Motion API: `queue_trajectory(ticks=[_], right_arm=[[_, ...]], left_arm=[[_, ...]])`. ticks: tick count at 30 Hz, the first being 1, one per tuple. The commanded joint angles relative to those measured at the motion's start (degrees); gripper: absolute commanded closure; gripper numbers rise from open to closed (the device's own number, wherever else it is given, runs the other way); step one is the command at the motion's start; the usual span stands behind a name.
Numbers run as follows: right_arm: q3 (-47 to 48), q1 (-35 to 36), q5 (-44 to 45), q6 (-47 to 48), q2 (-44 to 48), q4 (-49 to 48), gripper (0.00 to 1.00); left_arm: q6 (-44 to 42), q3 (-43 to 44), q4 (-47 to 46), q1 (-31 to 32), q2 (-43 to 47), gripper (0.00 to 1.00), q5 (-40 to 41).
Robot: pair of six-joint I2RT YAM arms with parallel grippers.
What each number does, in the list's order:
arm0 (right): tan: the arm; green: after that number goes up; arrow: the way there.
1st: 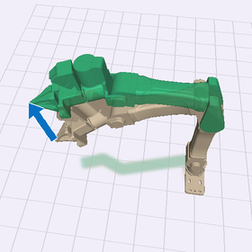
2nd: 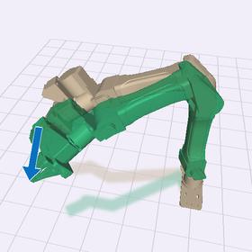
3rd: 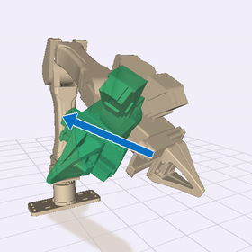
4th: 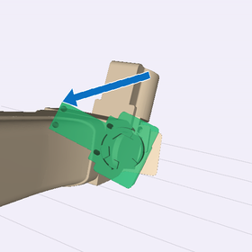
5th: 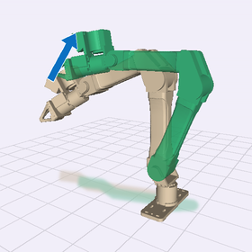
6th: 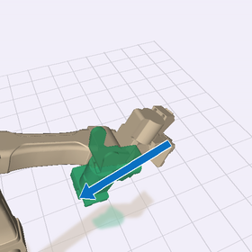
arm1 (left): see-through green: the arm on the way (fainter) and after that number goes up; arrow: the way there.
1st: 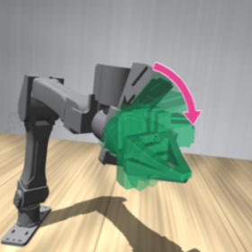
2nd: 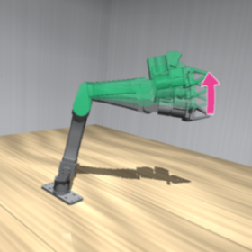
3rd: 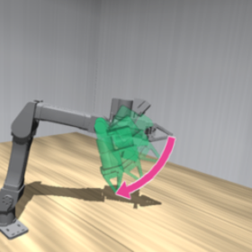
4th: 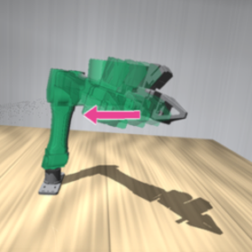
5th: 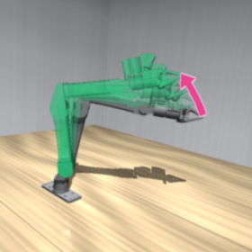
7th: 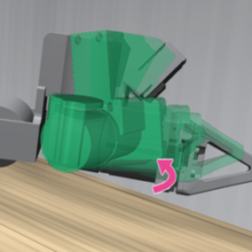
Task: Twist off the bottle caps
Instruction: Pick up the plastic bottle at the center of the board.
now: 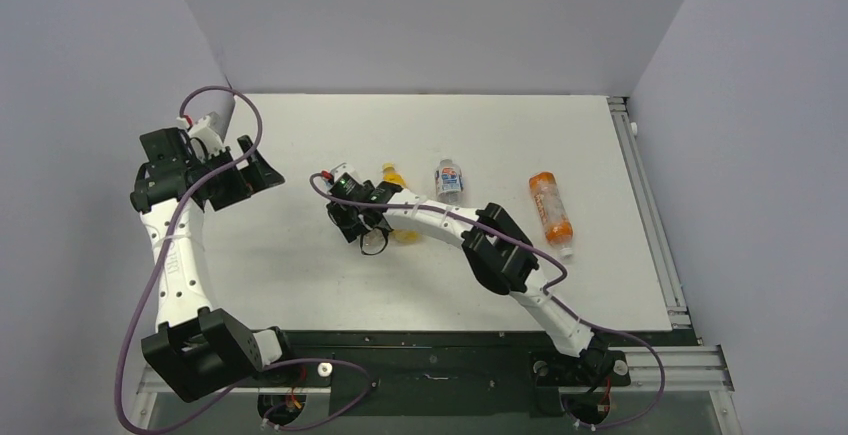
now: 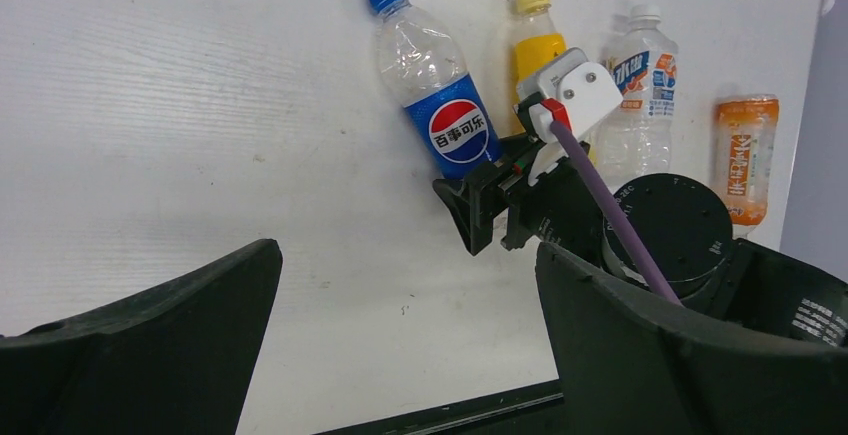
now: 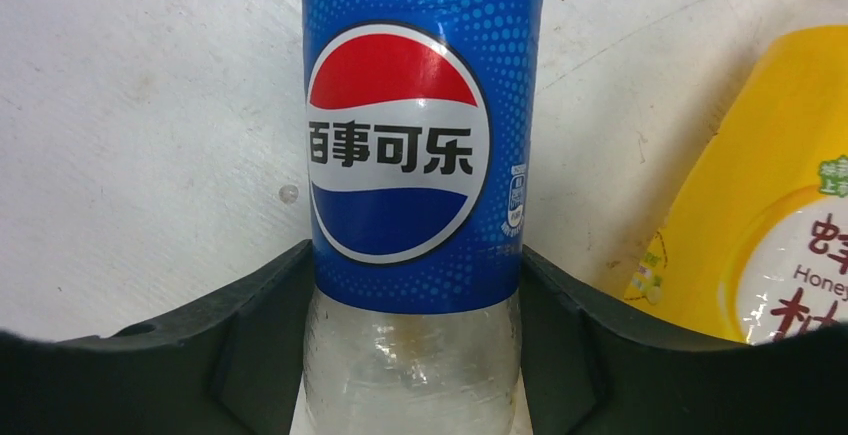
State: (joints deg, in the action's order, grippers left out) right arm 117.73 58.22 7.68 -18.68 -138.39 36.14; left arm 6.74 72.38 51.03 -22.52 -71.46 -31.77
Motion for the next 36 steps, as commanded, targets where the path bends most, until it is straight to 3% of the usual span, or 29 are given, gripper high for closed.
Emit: queue_trajectory(ticks=[1, 6, 11, 16, 19, 24, 25, 28, 33, 36], right_arm=[[-2.13, 0.04, 0.25, -1.64, 2.31, -4.80, 0.42], [-5.87, -0.01, -0.07, -2.76, 8.26, -9.38, 0.51], [-9.57, -0.58, -0.52, -4.79, 20.22, -15.13, 0.52], [-17.64, -0.85, -2.00, -7.52, 33.21, -23.35, 0.51], [-22.18, -0.66, -2.24, -9.39, 38.06, -28.48, 0.51], [-22.41, 0.35, -3.91, -11.08, 42.19, -31.29, 0.51], [-21.85, 1.21, -3.66, -10.92, 42.52, -31.24, 0.51], [-21.68, 3.08, -2.67, -9.94, 44.00, -31.97, 0.51], [-21.09, 5.28, -1.93, -9.52, 44.48, -32.70, 0.51], [-21.99, 6.11, -1.86, -9.37, 45.71, -33.91, 0.52]], left_arm=[[-0.95, 4.09, 3.03, -1.89, -0.22, 0.03, -4.27], [-2.39, 5.58, 4.80, -3.51, -0.46, 0.04, -7.09], [-10.27, 13.16, 14.88, -4.33, -3.93, 0.03, -24.28], [-12.26, 17.96, 18.81, -4.18, -3.81, 0.03, -32.99], [-6.70, 14.17, 8.74, -4.12, 1.43, 0.03, -35.54], [19.09, 2.79, -21.14, -2.29, 15.70, 0.04, -36.37], [24.79, 0.66, -28.30, -1.43, 16.95, 0.04, -36.86], [33.60, -1.14, -36.82, 0.20, 18.76, 0.03, -38.68], [50.71, -5.40, -60.24, 1.86, 18.90, 0.03, -39.00], [47.30, -3.42, -57.52, 5.47, 18.20, 0.03, -35.27]])
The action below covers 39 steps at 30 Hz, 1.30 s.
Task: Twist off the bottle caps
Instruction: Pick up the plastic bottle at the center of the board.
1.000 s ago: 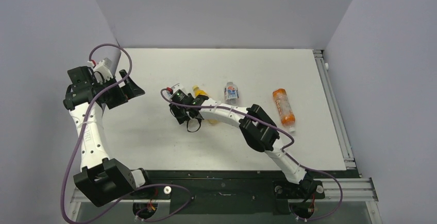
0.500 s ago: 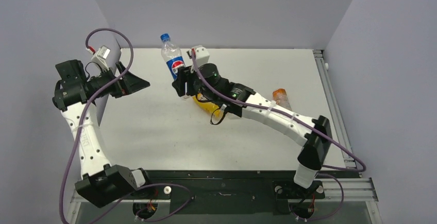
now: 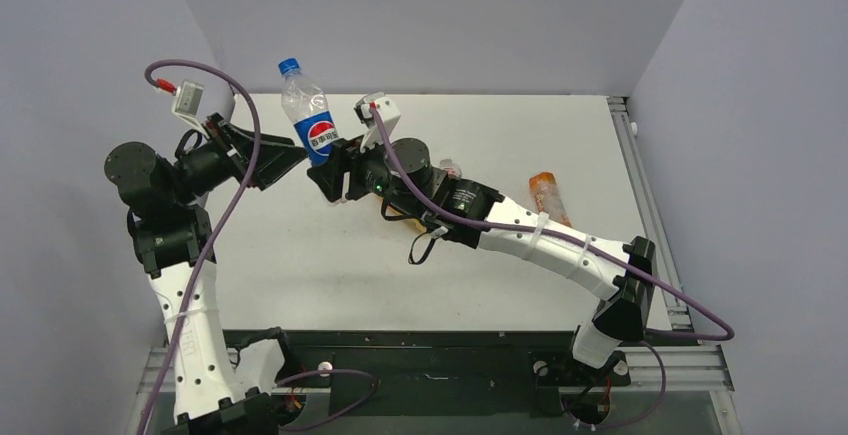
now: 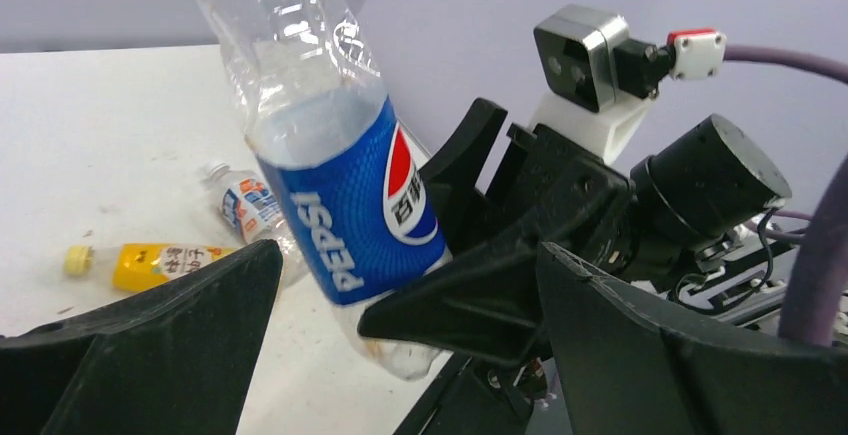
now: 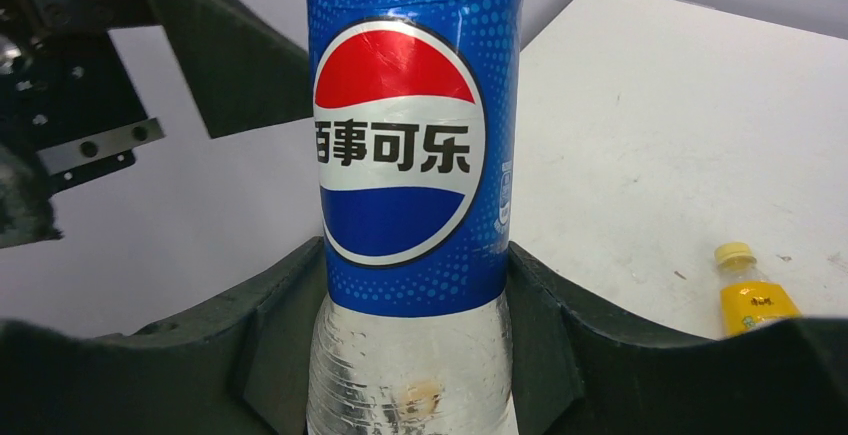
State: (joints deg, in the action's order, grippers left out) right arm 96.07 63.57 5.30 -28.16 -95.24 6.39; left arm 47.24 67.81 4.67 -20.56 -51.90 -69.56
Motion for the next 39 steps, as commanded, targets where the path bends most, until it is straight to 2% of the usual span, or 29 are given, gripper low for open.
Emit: queue_trajectory(ticks=[1, 4, 10, 14, 18, 21, 22, 24, 26, 27, 28, 30, 34, 37, 39], right_arm=[[-0.69, 1.16, 0.68, 0.25, 3.43, -4.40, 0.52], [-2.26, 1.77, 0.85, 0.48, 4.89, -5.27, 0.52], [-4.47, 2.69, 0.93, 0.61, 6.62, -6.82, 0.52], [-6.68, 3.49, 1.20, 0.80, 8.08, -9.01, 0.52], [-7.73, 3.97, 1.59, 1.12, 8.66, -9.60, 0.50], [-8.55, 4.41, 3.20, 1.52, 9.02, -10.01, 0.49], [-9.13, 4.56, 3.65, 1.81, 9.44, -10.27, 0.48], [-9.52, 5.18, 5.11, 2.44, 9.70, -10.76, 0.45], [-9.61, 6.03, 6.15, 3.05, 9.78, -10.52, 0.36], [-9.64, 6.21, 6.73, 3.21, 9.79, -10.26, 0.26], [-9.73, 6.30, 6.78, 3.38, 10.16, -9.53, 0.22], [-10.13, 6.16, 6.42, 3.62, 11.78, -7.34, 0.19], [-12.46, 3.72, -0.74, 4.04, 19.94, -2.06, 0.17], [-9.66, 2.26, -8.46, 8.89, 24.86, 6.55, 0.17], [-6.44, 1.88, -9.73, 12.42, 25.46, 12.59, 0.17]], left_arm=[[1.22, 2.09, -3.98, 5.75, -1.62, 0.03, 3.78], [-8.39, 4.75, 8.85, 11.45, -2.44, 0.03, 10.59], [-13.47, 5.98, 11.89, 18.86, -4.09, 0.03, 17.72], [-13.22, 6.48, 11.27, 20.04, -5.48, 0.02, 19.77], [-9.38, 6.54, 7.31, 22.36, -6.69, 0.14, 19.31], [-8.21, 6.66, 4.65, 23.96, -6.80, 0.34, 19.35], [-7.80, 6.56, 4.17, 24.19, -6.76, 0.44, 19.36], [-7.01, 6.37, 2.83, 24.66, -6.51, 0.54, 19.37], [-6.52, 6.64, 2.36, 24.95, -6.50, 0.62, 19.20], [-6.54, 7.01, 2.28, 25.02, -6.44, 0.65, 19.03], [-6.94, 7.30, 2.54, 25.03, -6.45, 0.69, 18.12], [-10.33, 9.96, 5.44, 25.12, -6.53, 0.73, 15.69], [-25.24, 14.45, 22.58, 25.30, -6.20, 0.78, 11.79], [-40.91, 13.89, 30.98, 25.88, -2.80, 0.74, 10.63], [-47.07, 10.97, 32.99, 26.22, 0.81, 0.74, 10.48]])
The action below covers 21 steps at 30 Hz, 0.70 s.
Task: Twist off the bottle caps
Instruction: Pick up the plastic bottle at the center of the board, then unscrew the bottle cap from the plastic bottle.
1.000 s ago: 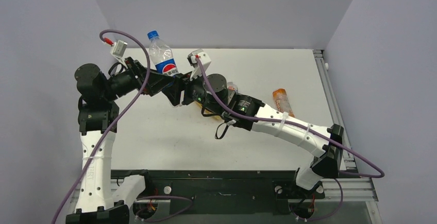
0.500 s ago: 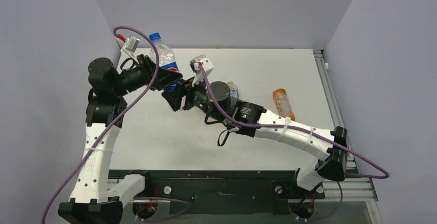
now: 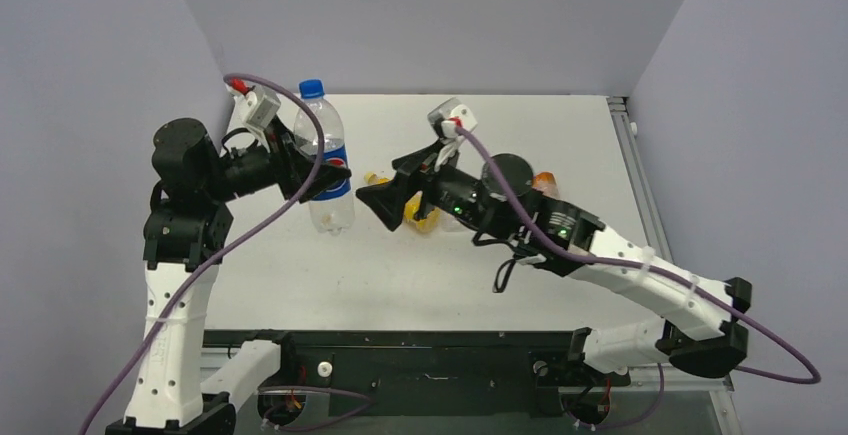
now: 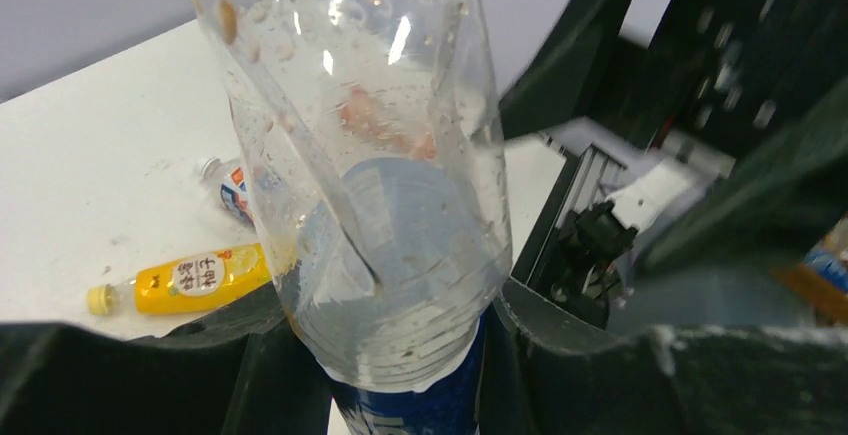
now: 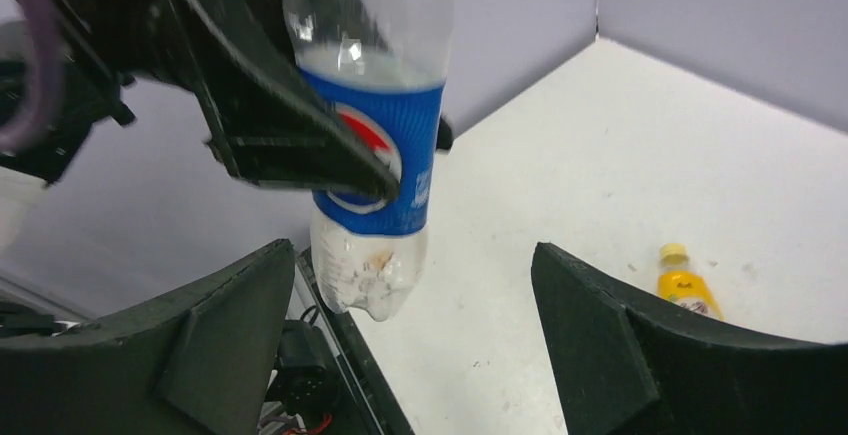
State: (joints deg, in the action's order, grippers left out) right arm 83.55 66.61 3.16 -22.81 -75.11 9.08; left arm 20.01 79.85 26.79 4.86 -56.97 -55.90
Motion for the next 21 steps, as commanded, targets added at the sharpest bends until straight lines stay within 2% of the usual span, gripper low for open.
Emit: queue_trajectory(ticks=[1, 4, 9, 13, 21], right_arm=[[7.23, -1.45, -7.89, 7.64, 5.20, 11.40, 0.17], [12.53, -2.90, -9.85, 7.14, 3.44, 15.36, 0.16], [18.35, -2.95, -9.65, 3.63, -2.09, 15.51, 0.18], [27.12, -2.20, -9.45, 1.32, -8.23, 17.63, 0.24], [30.49, -1.26, -10.07, -0.54, -12.78, 15.07, 0.26]], left_arm=[[-22.80, -3.67, 10.93, 1.17, 7.12, 0.74, -3.00], [-27.96, -7.90, 11.28, 2.53, 12.19, 0.76, -0.06], [-38.22, -8.53, 18.00, 4.22, 13.49, 0.82, 3.00], [-40.55, -9.79, 18.62, 5.36, 14.32, 0.84, 5.36], [-41.27, -12.75, 16.23, 6.45, 15.55, 0.87, 8.39]])
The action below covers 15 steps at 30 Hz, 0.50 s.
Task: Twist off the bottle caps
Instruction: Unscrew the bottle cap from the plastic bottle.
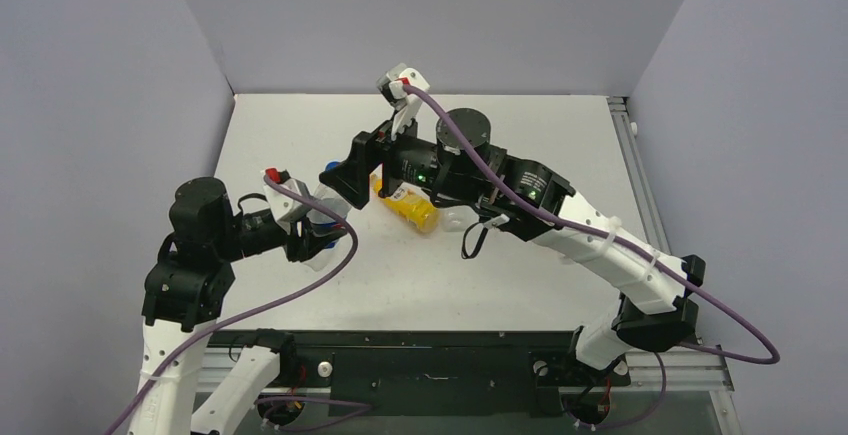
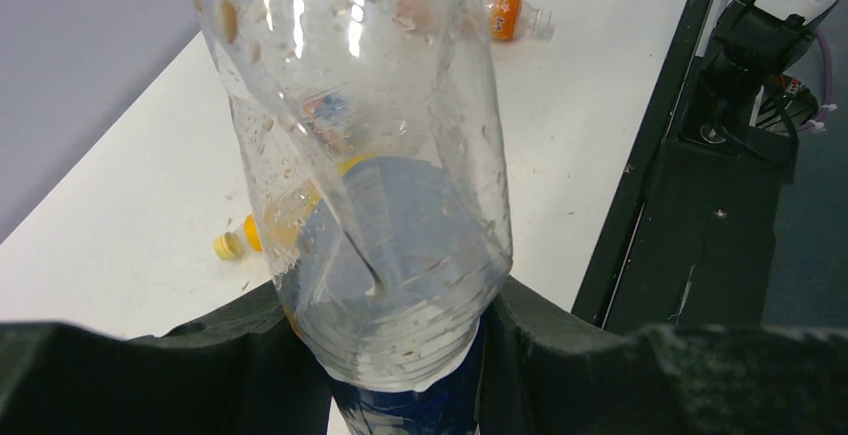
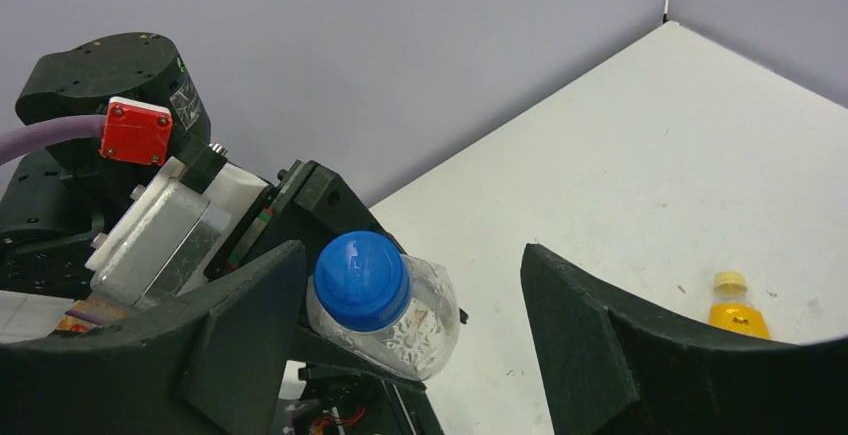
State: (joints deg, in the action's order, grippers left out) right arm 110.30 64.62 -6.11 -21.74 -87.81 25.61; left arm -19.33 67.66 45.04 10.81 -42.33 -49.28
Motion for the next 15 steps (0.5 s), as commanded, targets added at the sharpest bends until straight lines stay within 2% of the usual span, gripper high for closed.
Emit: queue_trajectory(ticks=[1, 11, 13, 15], right_arm=[[3.94, 0.75, -0.47, -1.67, -0.39, -1.44, 0.28], [5.89, 0.86, -0.46, -2.52, -4.13, -1.13, 0.57], [6.24, 0.81, -0.97, -2.49, -5.07, -0.52, 0.59], [6.40, 1.10, -1.02, -2.33, -5.58, -0.06, 0.57]], left_arm=[[-1.45, -0.66, -2.95, 0.56, 0.92, 0.87, 1.88], [2.30, -2.38, -8.03, 0.79, 1.07, 0.87, 3.60], [3.55, -2.48, -9.17, 0.84, 0.77, 0.88, 3.85], [4.35, -2.46, -10.05, 0.80, 0.48, 0.89, 4.31]])
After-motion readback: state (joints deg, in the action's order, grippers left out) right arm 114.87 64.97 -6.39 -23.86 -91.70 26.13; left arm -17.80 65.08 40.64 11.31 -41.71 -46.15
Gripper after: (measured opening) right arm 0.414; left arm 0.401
